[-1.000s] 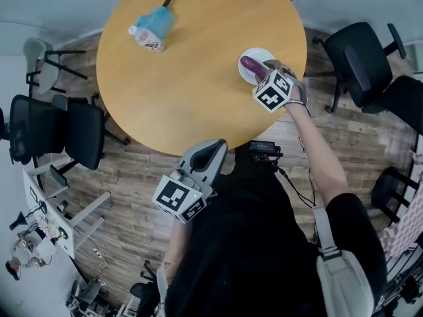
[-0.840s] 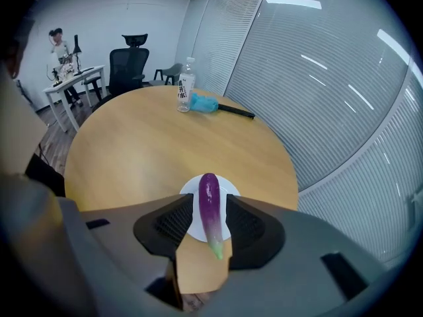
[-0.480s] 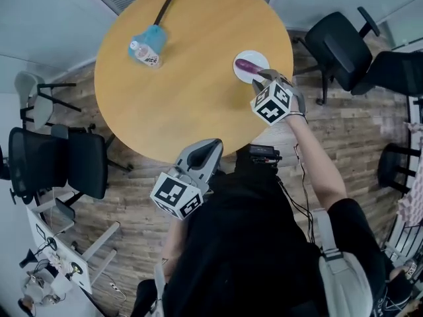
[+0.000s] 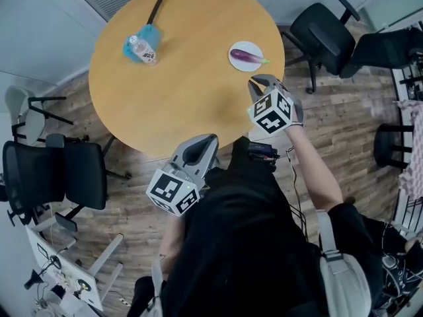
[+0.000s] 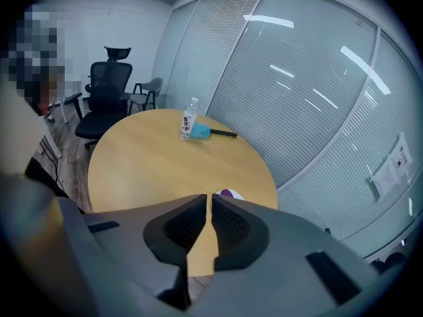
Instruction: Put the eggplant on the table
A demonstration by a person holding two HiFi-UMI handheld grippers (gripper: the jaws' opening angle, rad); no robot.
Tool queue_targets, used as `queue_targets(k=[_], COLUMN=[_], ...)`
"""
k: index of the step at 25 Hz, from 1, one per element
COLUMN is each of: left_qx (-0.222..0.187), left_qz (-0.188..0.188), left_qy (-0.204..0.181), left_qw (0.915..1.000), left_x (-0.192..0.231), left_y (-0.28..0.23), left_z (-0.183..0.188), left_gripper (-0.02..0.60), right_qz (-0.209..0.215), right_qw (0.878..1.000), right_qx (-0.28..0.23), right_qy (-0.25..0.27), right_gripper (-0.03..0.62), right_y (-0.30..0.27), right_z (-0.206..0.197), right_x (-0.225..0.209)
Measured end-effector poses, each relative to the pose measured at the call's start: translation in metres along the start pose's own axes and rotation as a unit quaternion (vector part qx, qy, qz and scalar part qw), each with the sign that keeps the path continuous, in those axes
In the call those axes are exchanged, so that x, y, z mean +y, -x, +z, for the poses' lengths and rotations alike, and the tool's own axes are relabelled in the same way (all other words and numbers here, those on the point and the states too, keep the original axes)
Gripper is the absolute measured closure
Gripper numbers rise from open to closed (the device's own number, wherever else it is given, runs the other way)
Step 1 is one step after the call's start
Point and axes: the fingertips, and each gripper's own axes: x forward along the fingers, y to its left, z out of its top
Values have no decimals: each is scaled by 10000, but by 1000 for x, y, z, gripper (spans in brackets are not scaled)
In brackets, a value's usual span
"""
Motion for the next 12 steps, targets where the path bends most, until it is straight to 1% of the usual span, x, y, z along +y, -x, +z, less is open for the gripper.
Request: queue_targets(k=[4, 7, 12], left_qx=[131, 248, 232], left_qz=[-116, -237, -400], left_qy=[-49, -84, -47], left_qw=[9998, 9994, 9989], left_x=[-3, -3, -7], left_y=[21, 31, 40], left_z=[-10, -19, -24], left_gripper=[566, 566, 566], right_qz=[12, 59, 141], right_qw=[10000, 9997, 9984], right_qx=[41, 28, 36], right_qy=[-65, -219, -538], right_gripper=[568, 576, 577], right_y=[17, 26, 44], right_z=[0, 0, -5], right_x=[28, 46, 73])
